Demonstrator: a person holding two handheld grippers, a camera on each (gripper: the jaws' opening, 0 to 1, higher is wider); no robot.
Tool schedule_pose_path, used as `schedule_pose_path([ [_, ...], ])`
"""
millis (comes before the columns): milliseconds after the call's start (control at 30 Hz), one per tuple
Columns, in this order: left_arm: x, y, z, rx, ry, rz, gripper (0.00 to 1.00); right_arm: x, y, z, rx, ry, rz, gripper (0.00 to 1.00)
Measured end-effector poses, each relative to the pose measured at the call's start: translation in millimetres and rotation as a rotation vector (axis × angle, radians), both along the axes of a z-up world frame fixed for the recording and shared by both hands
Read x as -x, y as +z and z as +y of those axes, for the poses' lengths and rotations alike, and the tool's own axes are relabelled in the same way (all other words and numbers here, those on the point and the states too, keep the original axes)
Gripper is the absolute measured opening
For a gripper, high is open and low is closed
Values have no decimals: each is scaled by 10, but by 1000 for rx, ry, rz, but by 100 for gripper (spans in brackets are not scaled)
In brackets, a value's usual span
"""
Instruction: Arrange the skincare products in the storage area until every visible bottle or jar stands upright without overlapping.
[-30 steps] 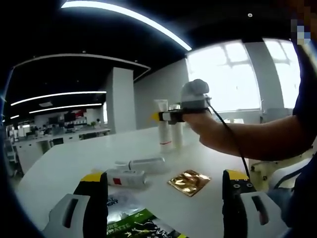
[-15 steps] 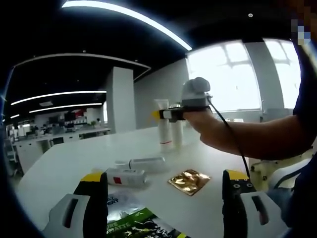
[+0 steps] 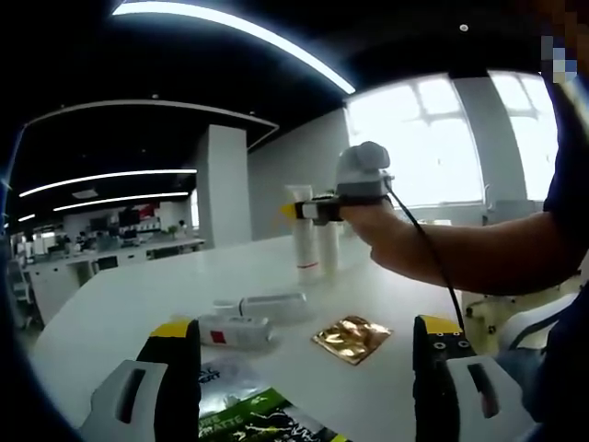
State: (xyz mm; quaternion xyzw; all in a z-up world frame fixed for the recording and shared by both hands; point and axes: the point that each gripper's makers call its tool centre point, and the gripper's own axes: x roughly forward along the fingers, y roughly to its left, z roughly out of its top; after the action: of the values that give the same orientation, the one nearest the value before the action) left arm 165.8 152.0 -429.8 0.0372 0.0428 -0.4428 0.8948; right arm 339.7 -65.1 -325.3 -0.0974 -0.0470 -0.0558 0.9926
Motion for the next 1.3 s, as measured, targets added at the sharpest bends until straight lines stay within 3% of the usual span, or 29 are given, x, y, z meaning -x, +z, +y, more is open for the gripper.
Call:
schedule_pose_path([
  [1300, 15, -75, -9, -14, -3, 12, 97, 1, 233, -8, 26, -7, -50, 43],
])
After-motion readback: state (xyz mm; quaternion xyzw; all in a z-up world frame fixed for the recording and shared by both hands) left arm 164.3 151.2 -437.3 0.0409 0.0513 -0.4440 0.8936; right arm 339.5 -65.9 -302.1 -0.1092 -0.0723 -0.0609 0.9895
